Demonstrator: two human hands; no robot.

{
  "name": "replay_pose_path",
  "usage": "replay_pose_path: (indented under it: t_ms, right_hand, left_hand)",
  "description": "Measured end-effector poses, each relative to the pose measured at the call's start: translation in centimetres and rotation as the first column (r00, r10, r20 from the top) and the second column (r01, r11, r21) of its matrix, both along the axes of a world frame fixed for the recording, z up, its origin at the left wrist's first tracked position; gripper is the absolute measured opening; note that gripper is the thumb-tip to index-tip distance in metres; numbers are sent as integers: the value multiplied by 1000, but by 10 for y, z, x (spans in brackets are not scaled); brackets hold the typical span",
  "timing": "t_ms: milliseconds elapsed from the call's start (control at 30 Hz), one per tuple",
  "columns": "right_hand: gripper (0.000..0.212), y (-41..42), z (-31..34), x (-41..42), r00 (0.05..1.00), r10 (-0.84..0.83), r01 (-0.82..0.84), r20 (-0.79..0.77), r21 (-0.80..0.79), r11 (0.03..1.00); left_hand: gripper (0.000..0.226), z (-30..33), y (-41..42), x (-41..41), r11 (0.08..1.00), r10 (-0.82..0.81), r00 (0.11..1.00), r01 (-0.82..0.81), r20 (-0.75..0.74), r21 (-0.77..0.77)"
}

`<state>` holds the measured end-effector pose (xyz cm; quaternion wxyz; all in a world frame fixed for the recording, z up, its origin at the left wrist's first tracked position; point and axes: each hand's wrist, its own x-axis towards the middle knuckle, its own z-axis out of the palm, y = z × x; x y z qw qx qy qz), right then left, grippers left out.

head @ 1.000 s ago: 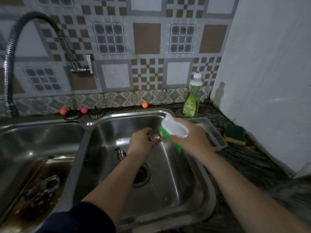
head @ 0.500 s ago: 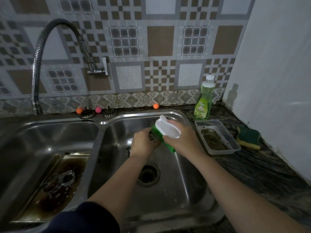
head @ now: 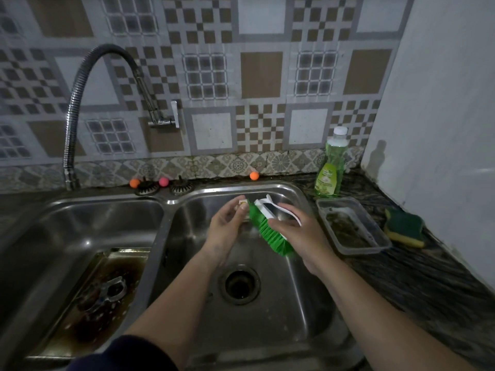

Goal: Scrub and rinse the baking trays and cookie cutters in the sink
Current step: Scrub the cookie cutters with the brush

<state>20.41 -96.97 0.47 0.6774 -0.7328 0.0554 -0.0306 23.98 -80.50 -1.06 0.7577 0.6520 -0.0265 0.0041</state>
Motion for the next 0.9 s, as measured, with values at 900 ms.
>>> replay_pose_path:
  t_ms: [900]
  right_hand:
    - [60, 30, 7, 13, 926, 205, 11, 317, -566, 824]
  left_hand:
    - [61, 12, 41, -4, 689, 64, 957, -247, 283, 682]
